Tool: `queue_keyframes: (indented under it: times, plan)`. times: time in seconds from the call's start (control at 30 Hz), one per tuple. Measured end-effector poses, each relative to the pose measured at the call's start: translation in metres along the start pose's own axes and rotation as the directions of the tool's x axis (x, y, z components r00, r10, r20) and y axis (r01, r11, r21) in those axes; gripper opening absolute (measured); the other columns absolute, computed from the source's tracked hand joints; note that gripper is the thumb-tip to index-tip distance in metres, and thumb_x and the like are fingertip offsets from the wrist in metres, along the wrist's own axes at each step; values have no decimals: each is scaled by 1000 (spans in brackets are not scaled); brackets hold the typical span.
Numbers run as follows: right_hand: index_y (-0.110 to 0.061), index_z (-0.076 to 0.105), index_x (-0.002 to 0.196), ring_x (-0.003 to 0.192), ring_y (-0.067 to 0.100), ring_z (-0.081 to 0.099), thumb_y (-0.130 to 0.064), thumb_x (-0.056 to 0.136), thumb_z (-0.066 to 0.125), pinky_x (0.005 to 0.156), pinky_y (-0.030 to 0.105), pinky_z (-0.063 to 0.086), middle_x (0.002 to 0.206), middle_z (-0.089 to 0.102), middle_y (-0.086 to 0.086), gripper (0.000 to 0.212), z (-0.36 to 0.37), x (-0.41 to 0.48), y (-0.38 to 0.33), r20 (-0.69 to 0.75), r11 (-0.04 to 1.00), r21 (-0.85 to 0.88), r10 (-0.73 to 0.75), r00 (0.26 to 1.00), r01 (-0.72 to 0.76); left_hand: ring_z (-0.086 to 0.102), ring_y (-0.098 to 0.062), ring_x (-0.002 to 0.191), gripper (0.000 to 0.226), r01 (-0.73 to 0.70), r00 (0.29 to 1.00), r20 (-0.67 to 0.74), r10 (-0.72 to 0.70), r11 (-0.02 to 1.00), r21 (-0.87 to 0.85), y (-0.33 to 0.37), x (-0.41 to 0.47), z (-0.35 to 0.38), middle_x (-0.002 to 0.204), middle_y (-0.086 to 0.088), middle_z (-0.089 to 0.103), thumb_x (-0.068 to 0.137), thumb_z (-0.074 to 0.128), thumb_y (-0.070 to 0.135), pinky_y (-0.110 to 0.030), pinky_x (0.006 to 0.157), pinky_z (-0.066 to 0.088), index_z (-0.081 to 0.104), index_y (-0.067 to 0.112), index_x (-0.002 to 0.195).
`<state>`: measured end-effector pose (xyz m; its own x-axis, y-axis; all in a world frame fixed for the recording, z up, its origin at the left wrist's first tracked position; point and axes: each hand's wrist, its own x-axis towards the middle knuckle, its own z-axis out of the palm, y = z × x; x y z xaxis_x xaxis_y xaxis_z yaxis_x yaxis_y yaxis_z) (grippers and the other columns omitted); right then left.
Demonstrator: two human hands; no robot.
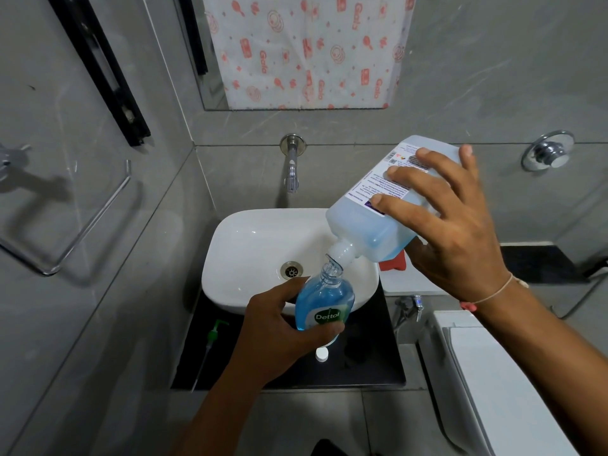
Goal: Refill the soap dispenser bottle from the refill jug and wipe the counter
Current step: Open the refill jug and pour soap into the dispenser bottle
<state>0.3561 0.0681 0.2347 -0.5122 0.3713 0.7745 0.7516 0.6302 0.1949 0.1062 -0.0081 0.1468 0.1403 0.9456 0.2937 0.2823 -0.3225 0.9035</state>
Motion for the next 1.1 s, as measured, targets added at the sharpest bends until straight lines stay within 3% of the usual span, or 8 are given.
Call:
queue_keyframes:
  times: [0.27,0.47,0.8,1.1]
  plan:
    - [-25,51,128,134,39,43,-25,92,70,113,70,22,133,58,16,41,-2,2,-2,-14,1000,0,-3,1000,3,74,-10,89,44,23,1000,-3,-22,1000,6,-3,-1,0,100,17,76,67,88,47,-25,76,62,68,47,105]
    - [-25,52,128,134,40,43,-24,93,67,114,70,22,131,60,18,37,-5,4,-4,-11,1000,-3,-2,1000,2,74,-9,92,43,14,1000,-4,-14,1000,8,0,-1,-1,101,17,76,68,88,46,-17,76,58,69,46,106]
    - [-25,53,126,132,41,45,-21,95,65,114,70,21,129,62,18,33,-7,7,-6,-22,1000,-7,-9,1000,9,73,-13,96,45,23,1000,1,-23,1000,-7,0,-3,-1,103,14,76,68,88,45,-28,80,62,69,41,109]
    - [-24,54,126,132,39,42,-23,99,56,114,70,20,128,62,19,27,-10,10,-7,-35,999,-3,-34,999,34,74,-11,95,44,25,1000,11,-25,1000,5,2,-3,-1,102,17,75,69,87,46,-24,77,62,68,45,109]
